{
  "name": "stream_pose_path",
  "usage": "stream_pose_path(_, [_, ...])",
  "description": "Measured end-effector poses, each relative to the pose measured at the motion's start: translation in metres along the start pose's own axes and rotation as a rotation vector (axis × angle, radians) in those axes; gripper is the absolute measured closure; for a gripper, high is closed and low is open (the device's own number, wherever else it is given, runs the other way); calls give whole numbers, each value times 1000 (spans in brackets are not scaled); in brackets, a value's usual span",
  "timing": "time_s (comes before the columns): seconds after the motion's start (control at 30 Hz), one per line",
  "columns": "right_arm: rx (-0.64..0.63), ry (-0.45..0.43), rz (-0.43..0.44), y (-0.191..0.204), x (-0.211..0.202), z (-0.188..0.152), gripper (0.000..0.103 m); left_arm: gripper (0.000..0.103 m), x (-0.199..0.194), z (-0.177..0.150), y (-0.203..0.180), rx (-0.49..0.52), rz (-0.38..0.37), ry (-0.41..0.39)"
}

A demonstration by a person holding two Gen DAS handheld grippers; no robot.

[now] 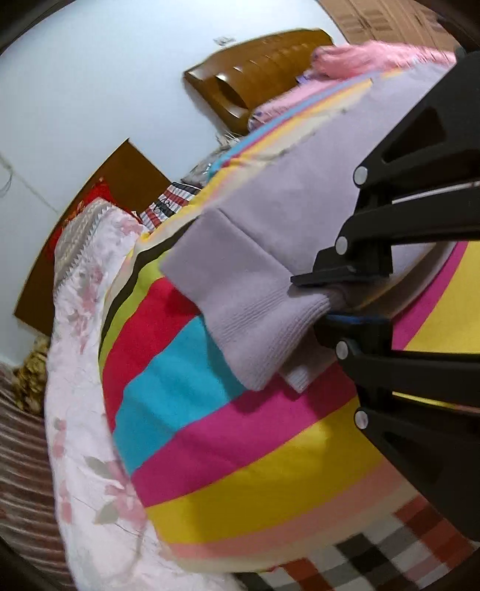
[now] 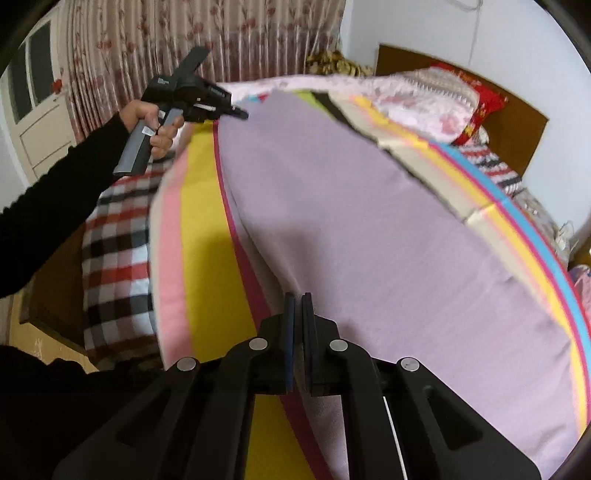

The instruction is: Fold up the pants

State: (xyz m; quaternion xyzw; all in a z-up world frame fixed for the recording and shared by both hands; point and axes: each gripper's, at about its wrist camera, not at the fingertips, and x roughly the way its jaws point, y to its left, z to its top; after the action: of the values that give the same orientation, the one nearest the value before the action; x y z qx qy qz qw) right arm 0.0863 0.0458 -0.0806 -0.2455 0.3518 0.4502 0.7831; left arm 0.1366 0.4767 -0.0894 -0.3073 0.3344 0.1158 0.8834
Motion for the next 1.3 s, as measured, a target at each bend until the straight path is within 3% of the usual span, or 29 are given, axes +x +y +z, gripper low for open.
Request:
stream_pose_path(0.13, [1, -13, -17, 4, -5, 2, 99, 90, -10, 0, 2, -2, 6, -23])
stream_pose_path(0.4, [51, -15, 15, 1, 1, -7, 98, 89, -9, -9, -10, 15, 114, -41])
stream_pose_path(0.5, [16, -18, -6, 9, -2, -7, 98, 89, -13, -9, -20, 33, 176, -55])
stream_pose_path(0.6, [69, -43, 17, 5, 2, -13, 97, 85, -3, -10, -31, 104, 258, -42])
stream_pose_path(0.67, [105, -50, 37, 2, 0, -13, 92, 77, -3, -13, -38, 152, 328, -45])
stream_pose_path(0.7, [120, -42, 47, 1, -2, -14, 84, 57, -6, -14, -41, 158, 378, -52])
stream_pose_path(0.73, [125, -39, 50, 2, -5, -14, 76, 36, -13, -15, -47, 156, 484, -73])
stream_pose_path(0.77, [134, -38, 50, 3, -10, -16, 58, 34, -25, -18, -56, 162, 600, -123])
stream_pose_path(0.8, [149, -55, 46, 2, -21, -21, 50, 31, -41, -24, -71, 178, 684, -198])
stream_pose_path(0.83, [159, -79, 42, 0, -30, -25, 46, 20, -55, -30, -85, 192, 693, -256])
stream_pose_path(0.9, [218, -141, -8, -11, -57, -41, 47, 7, -79, -50, -122, 231, 575, -328])
stream_pose_path(0.93, [246, -161, -41, -18, -67, -48, 47, 4, -87, -67, -153, 286, 442, -311])
stream_pose_path(1.0, [343, -205, -157, -42, -96, -72, 47, 2, -84, -98, -206, 417, 238, -218])
stream_pose_path(1.1, [495, -188, -308, -83, -127, -113, 46, 2, -61, -155, -281, 631, 12, -40])
stream_pose_path(1.23, [601, -126, -493, -122, -161, -165, 47, 2, -34, -216, -345, 751, -121, 111])
stream_pose_path(1.3, [666, -109, -582, -146, -185, -198, 41, 2, -23, -240, -371, 791, -190, 188])
